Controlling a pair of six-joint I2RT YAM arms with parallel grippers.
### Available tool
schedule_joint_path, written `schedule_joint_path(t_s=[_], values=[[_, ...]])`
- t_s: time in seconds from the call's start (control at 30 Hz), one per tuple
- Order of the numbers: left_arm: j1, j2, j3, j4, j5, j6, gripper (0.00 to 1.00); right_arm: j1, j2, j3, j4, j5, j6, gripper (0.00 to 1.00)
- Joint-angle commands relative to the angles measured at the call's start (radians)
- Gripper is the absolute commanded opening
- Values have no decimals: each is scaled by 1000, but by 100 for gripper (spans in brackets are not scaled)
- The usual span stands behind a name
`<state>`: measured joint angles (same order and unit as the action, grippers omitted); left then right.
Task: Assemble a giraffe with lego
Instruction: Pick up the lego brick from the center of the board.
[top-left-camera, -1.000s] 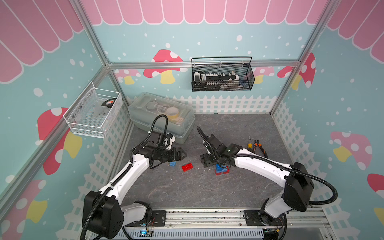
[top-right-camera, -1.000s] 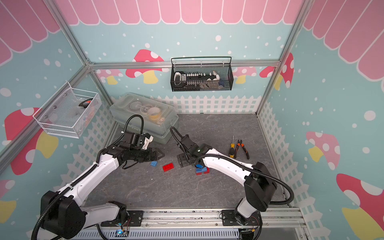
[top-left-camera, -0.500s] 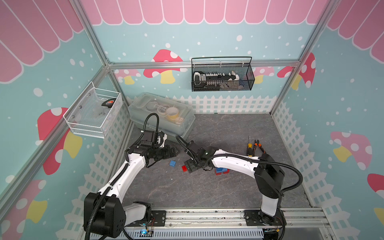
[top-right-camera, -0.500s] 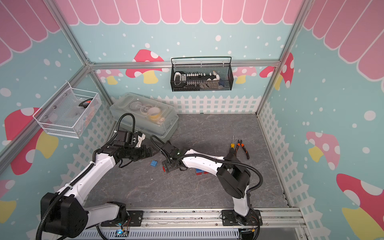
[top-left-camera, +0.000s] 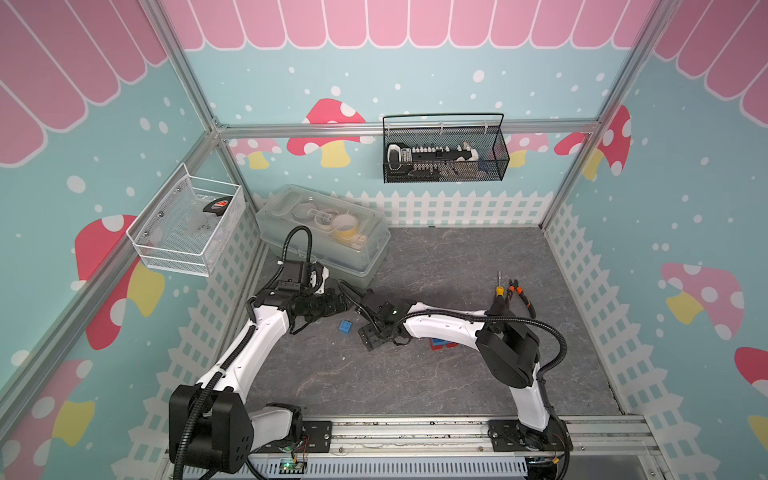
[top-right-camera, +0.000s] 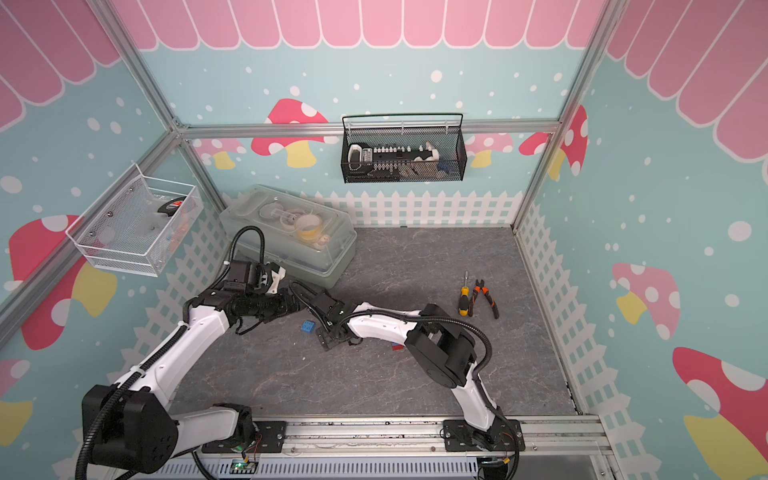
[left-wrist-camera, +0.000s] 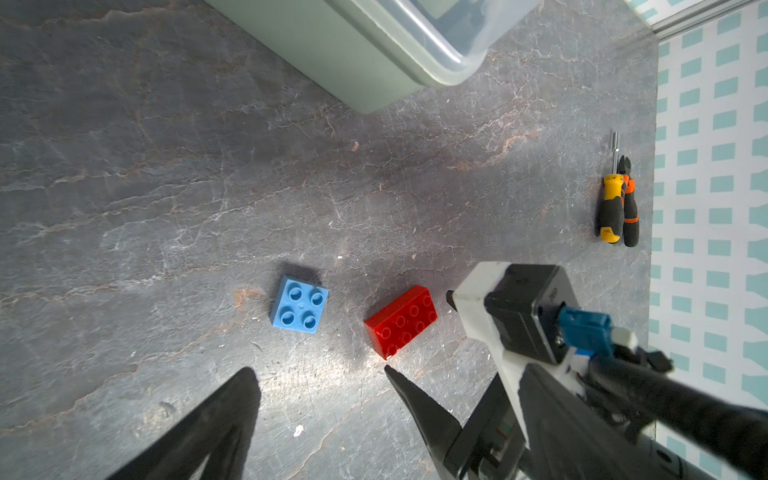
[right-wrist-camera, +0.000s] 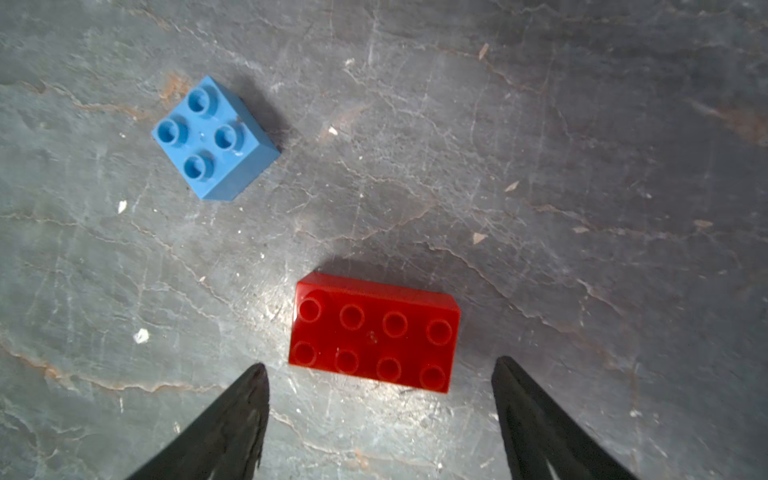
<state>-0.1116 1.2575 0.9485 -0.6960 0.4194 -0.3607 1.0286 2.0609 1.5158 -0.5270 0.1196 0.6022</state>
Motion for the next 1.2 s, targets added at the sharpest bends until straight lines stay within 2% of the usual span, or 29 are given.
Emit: schedule_joint_path(t_s=[0.0, 0.43, 0.8, 1.17], values=[[6, 4, -1, -8, 3, -7, 97, 8, 31, 41, 8, 13, -7, 83], [7, 3, -2, -6, 10, -6, 97, 8, 86, 81, 1, 24, -2, 79], [7, -1, -2, -6, 8, -5, 97, 8, 94, 79, 0, 38, 1, 68], [6, 3, -4, -4, 13, -5, 97, 7, 66, 67, -17, 56, 2, 63]])
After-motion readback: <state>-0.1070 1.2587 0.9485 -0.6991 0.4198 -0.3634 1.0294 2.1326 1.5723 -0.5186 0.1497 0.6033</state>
